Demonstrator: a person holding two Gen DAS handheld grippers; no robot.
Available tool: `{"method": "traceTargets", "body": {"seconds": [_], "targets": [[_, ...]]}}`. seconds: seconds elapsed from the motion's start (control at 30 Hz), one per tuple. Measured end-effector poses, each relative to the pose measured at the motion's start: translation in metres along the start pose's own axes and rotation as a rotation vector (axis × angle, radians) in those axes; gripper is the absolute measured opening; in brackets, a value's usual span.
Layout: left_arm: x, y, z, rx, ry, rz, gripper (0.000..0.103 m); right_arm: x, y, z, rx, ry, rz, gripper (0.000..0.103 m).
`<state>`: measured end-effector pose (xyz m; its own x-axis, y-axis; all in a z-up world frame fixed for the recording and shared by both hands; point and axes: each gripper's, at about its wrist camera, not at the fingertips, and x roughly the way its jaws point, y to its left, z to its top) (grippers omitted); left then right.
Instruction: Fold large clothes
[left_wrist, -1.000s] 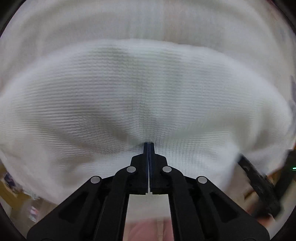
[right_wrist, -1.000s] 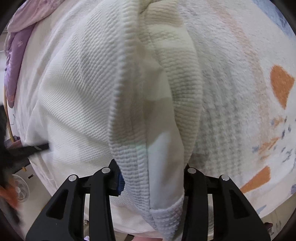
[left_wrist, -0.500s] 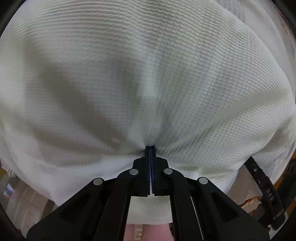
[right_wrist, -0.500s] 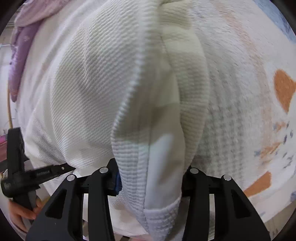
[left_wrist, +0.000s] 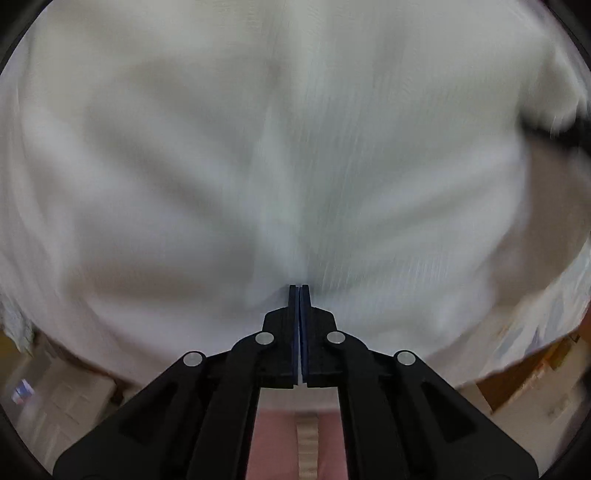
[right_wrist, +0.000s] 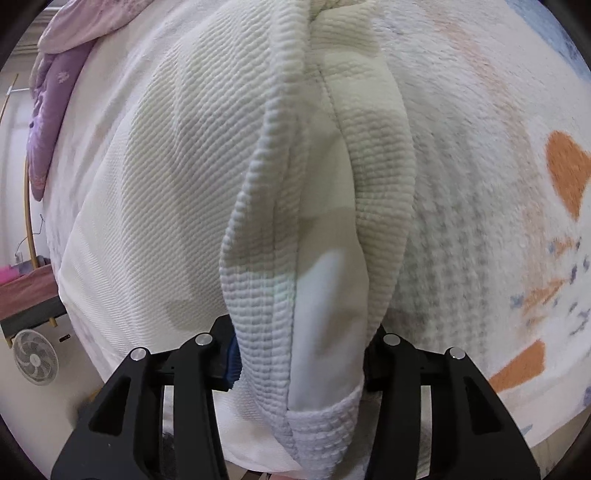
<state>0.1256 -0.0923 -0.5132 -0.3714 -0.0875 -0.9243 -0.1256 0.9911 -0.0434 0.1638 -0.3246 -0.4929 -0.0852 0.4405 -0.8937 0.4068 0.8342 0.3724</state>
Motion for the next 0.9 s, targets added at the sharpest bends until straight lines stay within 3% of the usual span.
{"method": "traceTargets", "body": {"seconds": [0.03,0.07,0.1,0.17,0.27,0.37,0.47,0.53,0.6,0.67,0.77,0.8,0.87,0.9], "targets": [[0.016,0.004,-0.006,0.025,-0.078,-0.018,0.003,-0.001,-0.001,0.003,-0.010,0.000,-0.003,0.046],[0.017,0.003,-0.005,0.037,-0.105,-0.019,0.004,-0.002,-0.001,0.000,-0.029,-0.008,0.000,0.046],[0.017,0.004,-0.002,0.023,-0.082,-0.021,0.003,-0.003,0.003,0.012,-0.033,-0.016,0.006,0.046],[-0.002,0.009,0.025,-0.034,-0.020,-0.055,0.000,-0.006,-0.001,0.005,-0.040,-0.026,0.030,0.046],[-0.065,-0.003,0.045,0.050,-0.196,-0.064,0.000,-0.002,-0.013,0.012,-0.017,-0.010,0.049,0.047],[-0.112,-0.024,0.104,0.094,-0.314,-0.054,0.000,-0.002,-0.018,0.020,-0.011,0.006,0.045,0.048],[-0.131,-0.038,0.183,0.098,-0.358,-0.039,0.000,-0.001,-0.023,0.025,-0.024,0.008,0.051,0.048],[-0.124,-0.054,0.227,0.089,-0.321,-0.005,0.000,0.003,-0.019,0.022,-0.027,0.006,0.060,0.048],[-0.082,-0.057,0.285,0.072,-0.220,0.036,0.003,0.000,-0.025,0.021,-0.033,0.000,0.072,0.048],[-0.083,-0.071,0.294,0.047,-0.228,0.074,0.001,-0.004,-0.044,0.015,-0.043,-0.004,0.090,0.050],[-0.079,-0.116,0.272,0.200,-0.227,0.255,0.000,-0.006,-0.054,0.013,-0.022,-0.010,0.122,0.050],[-0.076,-0.118,0.255,0.189,-0.196,0.220,0.000,-0.006,-0.057,0.013,-0.008,-0.002,0.127,0.050],[-0.063,-0.094,0.229,0.085,-0.153,0.066,0.000,-0.009,-0.063,0.012,0.018,0.017,0.128,0.051],[-0.055,-0.086,0.224,0.065,-0.187,0.025,0.000,-0.008,-0.063,0.016,0.015,0.020,0.126,0.052]]}}
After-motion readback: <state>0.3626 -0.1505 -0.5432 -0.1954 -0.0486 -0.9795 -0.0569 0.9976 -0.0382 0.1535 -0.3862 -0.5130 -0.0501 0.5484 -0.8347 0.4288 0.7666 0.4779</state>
